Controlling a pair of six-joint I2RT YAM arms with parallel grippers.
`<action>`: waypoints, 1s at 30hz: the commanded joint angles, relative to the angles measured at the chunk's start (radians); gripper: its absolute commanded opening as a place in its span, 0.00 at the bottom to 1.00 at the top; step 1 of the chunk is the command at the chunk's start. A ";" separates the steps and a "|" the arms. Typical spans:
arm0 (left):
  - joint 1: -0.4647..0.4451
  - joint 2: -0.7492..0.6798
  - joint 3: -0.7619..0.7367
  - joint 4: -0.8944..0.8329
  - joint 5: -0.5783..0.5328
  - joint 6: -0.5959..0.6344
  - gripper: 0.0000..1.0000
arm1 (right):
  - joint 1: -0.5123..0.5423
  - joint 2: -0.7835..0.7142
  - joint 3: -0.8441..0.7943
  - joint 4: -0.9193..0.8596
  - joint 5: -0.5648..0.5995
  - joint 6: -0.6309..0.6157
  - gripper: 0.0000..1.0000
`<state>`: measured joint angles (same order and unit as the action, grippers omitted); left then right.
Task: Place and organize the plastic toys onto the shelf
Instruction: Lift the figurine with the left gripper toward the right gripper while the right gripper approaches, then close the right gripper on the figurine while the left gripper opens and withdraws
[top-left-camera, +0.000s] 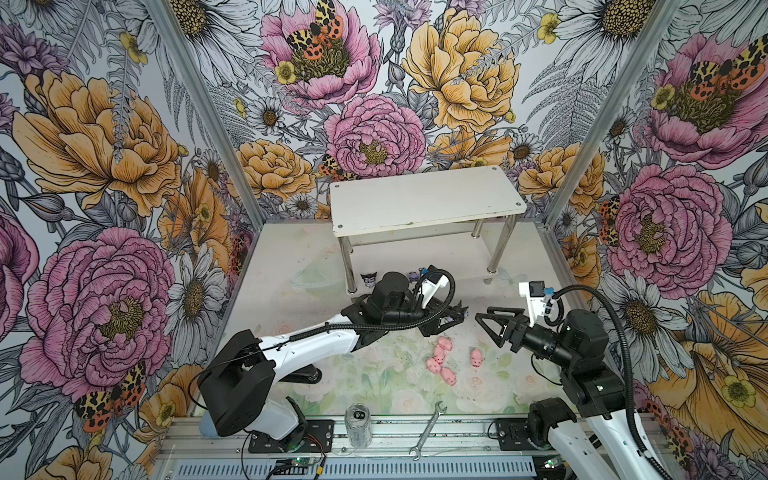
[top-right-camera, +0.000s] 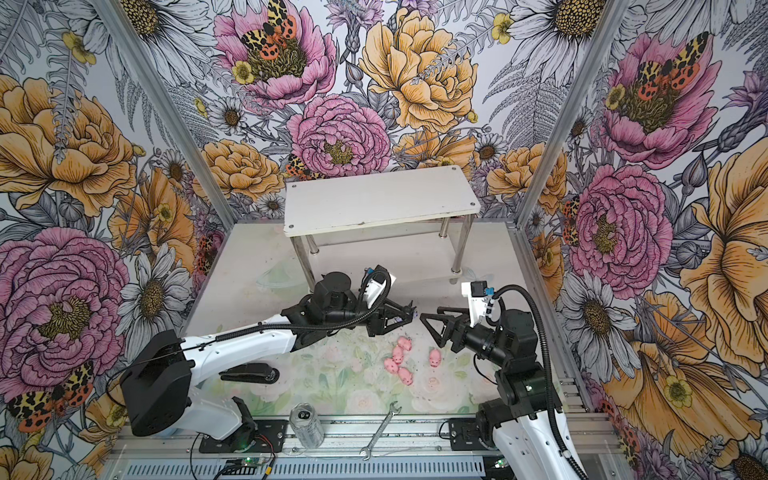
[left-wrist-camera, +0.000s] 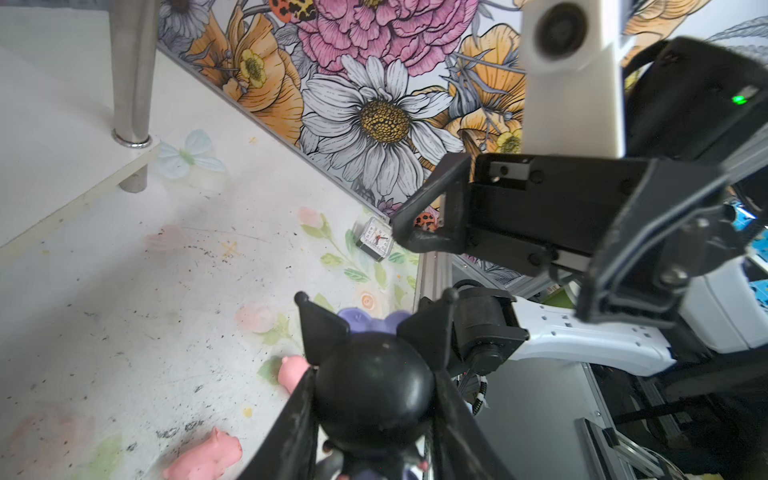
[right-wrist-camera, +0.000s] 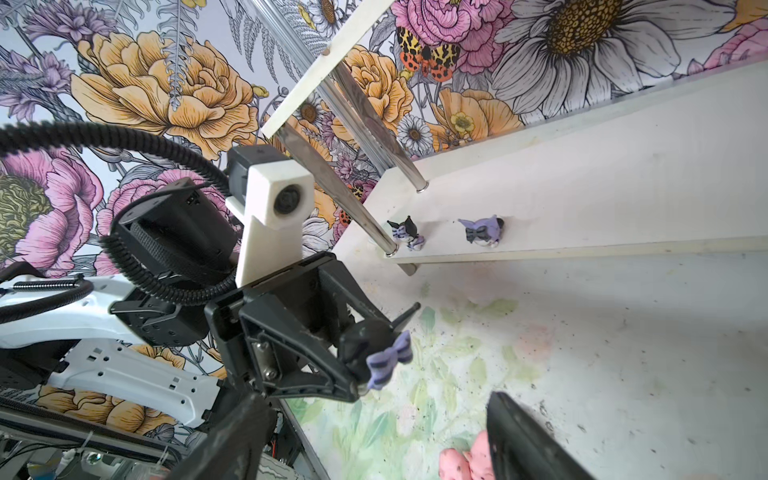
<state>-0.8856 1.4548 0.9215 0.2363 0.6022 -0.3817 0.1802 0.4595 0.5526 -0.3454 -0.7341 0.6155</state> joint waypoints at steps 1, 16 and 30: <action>0.017 -0.041 -0.020 0.118 0.118 -0.063 0.17 | 0.018 0.013 -0.017 0.111 -0.063 0.059 0.81; 0.028 -0.043 -0.041 0.207 0.175 -0.118 0.21 | 0.190 0.215 -0.031 0.442 -0.055 0.200 0.79; 0.027 -0.056 -0.045 0.220 0.198 -0.114 0.23 | 0.218 0.275 -0.030 0.580 -0.027 0.291 0.71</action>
<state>-0.8467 1.4193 0.8867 0.4095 0.7437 -0.5102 0.3946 0.7383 0.5152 0.1791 -0.8074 0.8742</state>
